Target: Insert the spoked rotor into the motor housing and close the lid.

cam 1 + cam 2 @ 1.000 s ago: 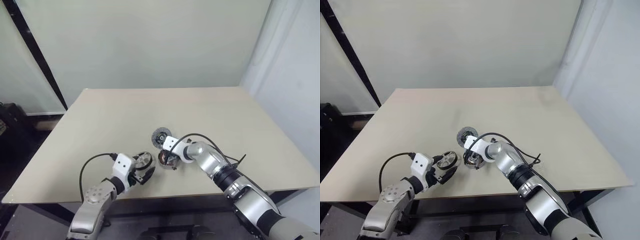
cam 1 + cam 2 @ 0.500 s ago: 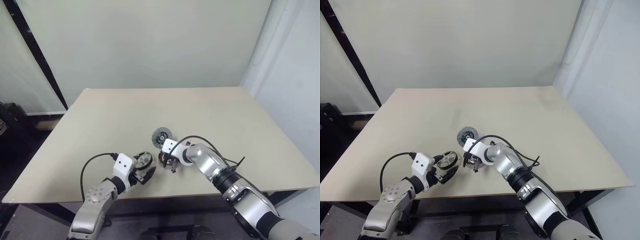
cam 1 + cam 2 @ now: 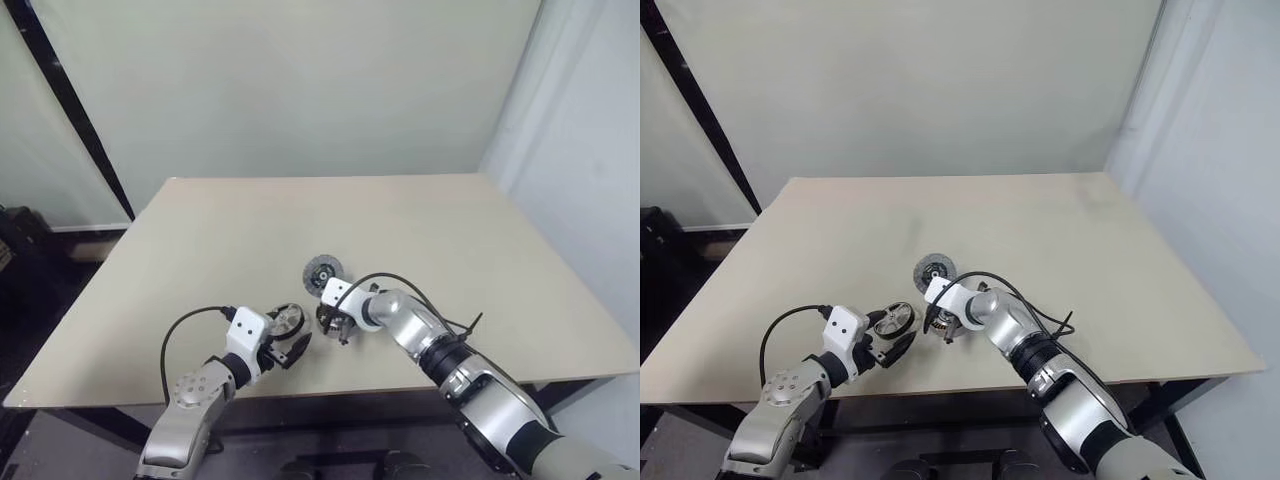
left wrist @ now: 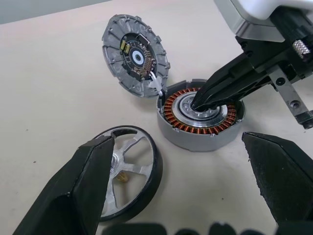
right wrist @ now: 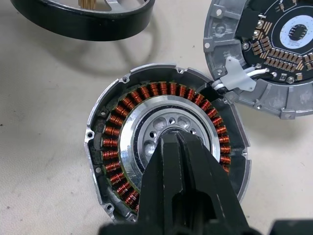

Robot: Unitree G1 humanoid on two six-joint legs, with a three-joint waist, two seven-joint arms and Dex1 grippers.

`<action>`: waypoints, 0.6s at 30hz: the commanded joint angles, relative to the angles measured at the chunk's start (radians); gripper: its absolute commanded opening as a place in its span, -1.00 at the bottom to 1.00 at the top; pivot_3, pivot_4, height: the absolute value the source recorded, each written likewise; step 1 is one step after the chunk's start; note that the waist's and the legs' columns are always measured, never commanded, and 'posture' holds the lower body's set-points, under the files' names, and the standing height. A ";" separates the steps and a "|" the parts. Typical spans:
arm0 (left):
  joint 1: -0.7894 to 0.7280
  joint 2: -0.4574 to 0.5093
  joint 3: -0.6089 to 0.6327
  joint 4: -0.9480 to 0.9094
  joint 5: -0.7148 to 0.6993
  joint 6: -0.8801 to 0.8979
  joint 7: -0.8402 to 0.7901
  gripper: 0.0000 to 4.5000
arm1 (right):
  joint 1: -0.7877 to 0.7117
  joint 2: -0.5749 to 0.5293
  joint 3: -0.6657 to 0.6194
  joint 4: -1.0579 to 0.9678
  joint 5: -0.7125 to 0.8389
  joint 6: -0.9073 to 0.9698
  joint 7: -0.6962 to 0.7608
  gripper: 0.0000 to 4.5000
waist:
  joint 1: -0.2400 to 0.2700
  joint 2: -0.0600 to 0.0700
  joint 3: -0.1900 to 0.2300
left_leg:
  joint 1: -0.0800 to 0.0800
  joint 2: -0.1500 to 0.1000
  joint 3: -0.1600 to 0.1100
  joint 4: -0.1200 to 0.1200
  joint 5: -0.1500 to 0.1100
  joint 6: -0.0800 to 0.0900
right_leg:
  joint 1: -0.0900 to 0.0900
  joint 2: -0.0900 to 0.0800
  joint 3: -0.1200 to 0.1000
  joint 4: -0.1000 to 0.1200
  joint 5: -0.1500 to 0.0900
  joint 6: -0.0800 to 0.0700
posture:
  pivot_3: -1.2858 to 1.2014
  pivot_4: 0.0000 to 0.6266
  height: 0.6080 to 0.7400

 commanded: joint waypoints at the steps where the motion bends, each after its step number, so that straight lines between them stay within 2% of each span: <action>1: -0.010 -0.003 0.003 -0.044 0.000 -0.023 0.005 1.00 | -0.033 0.002 -0.012 0.015 -0.022 -0.022 -0.030 -0.99 | 0.000 0.000 0.000 | 0.000 0.000 0.000 0.000 0.000 0.000 | 0.000 0.000 0.000 0.000 0.000 0.000 | 0.03 -1.00 1.00; 18: -0.005 -0.019 -0.009 -0.053 0.002 -0.024 0.011 1.00 | -0.068 -0.016 -0.022 0.005 -0.063 -0.065 -0.094 -0.99 | 0.000 0.000 0.000 | 0.001 0.000 0.000 0.003 0.002 -0.001 | -0.002 0.000 0.001 0.008 0.000 0.000 | 0.03 -1.00 1.00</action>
